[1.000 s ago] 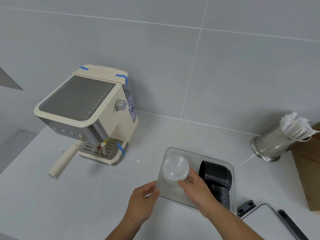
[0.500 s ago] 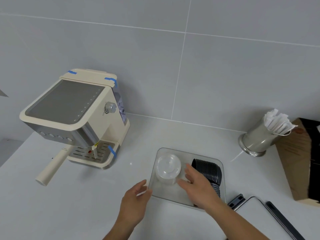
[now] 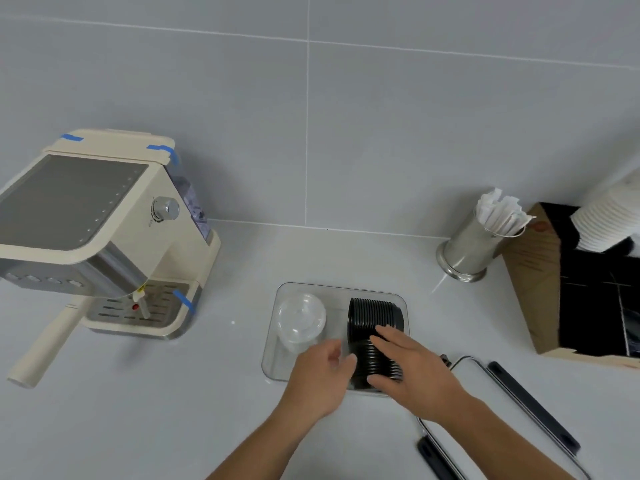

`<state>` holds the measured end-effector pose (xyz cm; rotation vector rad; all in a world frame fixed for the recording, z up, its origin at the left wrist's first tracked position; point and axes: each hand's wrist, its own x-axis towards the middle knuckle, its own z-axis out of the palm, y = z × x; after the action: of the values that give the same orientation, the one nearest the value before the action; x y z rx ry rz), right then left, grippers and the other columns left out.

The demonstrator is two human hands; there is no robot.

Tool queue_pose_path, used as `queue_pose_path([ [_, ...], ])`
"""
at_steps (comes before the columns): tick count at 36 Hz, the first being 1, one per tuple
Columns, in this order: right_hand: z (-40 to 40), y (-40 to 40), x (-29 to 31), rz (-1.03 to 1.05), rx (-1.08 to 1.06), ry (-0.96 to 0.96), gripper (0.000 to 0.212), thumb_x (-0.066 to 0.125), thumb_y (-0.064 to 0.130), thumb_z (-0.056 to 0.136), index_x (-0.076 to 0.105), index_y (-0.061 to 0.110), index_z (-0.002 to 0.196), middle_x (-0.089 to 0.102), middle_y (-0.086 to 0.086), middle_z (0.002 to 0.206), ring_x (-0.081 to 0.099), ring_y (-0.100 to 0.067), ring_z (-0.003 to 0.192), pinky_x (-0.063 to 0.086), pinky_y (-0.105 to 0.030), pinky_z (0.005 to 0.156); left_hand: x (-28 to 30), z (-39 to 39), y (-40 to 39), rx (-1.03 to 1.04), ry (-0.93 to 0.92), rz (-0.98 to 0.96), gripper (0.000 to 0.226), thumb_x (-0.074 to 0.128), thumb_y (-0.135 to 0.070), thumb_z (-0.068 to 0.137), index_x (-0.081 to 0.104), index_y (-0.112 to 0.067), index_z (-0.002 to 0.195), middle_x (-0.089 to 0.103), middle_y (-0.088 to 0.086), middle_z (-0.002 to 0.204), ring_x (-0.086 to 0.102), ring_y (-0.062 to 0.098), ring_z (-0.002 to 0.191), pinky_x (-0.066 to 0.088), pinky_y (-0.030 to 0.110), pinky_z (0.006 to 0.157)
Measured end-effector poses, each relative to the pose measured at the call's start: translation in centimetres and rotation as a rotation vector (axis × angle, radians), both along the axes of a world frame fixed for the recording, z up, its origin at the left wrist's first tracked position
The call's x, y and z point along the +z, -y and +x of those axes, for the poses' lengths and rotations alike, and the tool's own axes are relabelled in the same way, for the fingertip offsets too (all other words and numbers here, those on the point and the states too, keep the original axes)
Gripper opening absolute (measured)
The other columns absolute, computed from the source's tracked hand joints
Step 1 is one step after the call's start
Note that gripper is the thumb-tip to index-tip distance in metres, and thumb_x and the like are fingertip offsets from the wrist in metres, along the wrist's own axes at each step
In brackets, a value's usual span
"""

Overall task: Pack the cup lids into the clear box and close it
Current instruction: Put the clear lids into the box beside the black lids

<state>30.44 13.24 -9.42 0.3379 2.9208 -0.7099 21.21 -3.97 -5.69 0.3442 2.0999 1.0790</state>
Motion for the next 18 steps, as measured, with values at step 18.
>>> queue_pose_path([
  [18, 1.7, -1.2, -1.9, 0.067, 0.023, -0.293, 0.068, 0.037, 0.064, 0.093, 0.072, 0.011, 0.115, 0.072, 0.003, 0.111, 0.060, -0.005, 0.103, 0.029, -0.027, 0.112, -1.6, -0.7, -3.9, -0.134, 0.121, -0.070, 0.027, 0.062, -0.036, 0.087, 0.069, -0.020, 0.108, 0.074, 0.002, 0.100, 0.069, 0.016, 0.085, 0.054, 0.028, 0.071],
])
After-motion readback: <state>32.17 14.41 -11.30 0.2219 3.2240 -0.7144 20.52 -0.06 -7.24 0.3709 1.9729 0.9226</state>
